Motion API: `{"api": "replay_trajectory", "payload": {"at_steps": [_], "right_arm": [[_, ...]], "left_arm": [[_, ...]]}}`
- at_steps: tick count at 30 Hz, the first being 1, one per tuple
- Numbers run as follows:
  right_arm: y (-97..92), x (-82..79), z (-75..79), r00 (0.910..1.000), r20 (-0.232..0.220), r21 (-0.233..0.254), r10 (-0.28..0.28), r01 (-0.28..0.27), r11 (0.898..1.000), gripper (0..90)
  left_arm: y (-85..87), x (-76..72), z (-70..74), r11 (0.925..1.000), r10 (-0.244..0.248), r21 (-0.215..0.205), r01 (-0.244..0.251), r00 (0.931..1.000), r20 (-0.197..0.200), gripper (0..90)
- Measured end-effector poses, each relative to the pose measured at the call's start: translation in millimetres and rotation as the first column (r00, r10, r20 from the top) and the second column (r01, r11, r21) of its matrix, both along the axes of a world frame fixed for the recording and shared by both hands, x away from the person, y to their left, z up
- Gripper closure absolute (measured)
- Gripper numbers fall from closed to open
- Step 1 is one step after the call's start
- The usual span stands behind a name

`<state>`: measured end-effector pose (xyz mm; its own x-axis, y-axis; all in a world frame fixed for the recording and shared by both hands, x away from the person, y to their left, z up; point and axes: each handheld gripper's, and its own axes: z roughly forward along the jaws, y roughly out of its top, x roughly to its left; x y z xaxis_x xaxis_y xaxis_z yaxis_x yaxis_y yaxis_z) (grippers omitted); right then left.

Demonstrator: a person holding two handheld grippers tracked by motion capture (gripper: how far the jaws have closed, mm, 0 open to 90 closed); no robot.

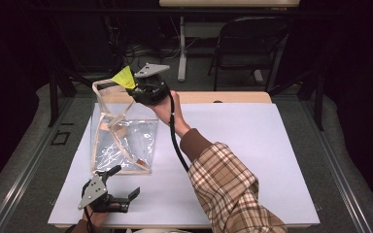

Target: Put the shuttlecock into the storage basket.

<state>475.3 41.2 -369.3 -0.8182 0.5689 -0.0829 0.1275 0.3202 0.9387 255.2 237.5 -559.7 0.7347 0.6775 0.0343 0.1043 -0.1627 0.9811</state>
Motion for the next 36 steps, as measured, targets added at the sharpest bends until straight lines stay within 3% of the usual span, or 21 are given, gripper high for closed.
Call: {"api": "replay_trajectory", "payload": {"at_steps": [26, 36], "right_arm": [[26.3, 12.8, -1.8, 0.9992, -0.037, -0.07, -0.013, 0.01, 0.998, 64.7], [35.5, 20.1, -7.2, 0.9969, -0.076, -0.119, -0.022, 0.013, 0.993, 64.5]], "left_arm": [[0.4, -0.6, 0.5, 1.0, -0.002, -0.004, 0.002, 1.0, 0.002, 0.0], [0.5, -0.7, 0.5, 1.0, -0.002, -0.007, 0.002, 1.0, 0.003, 0.0]]}}
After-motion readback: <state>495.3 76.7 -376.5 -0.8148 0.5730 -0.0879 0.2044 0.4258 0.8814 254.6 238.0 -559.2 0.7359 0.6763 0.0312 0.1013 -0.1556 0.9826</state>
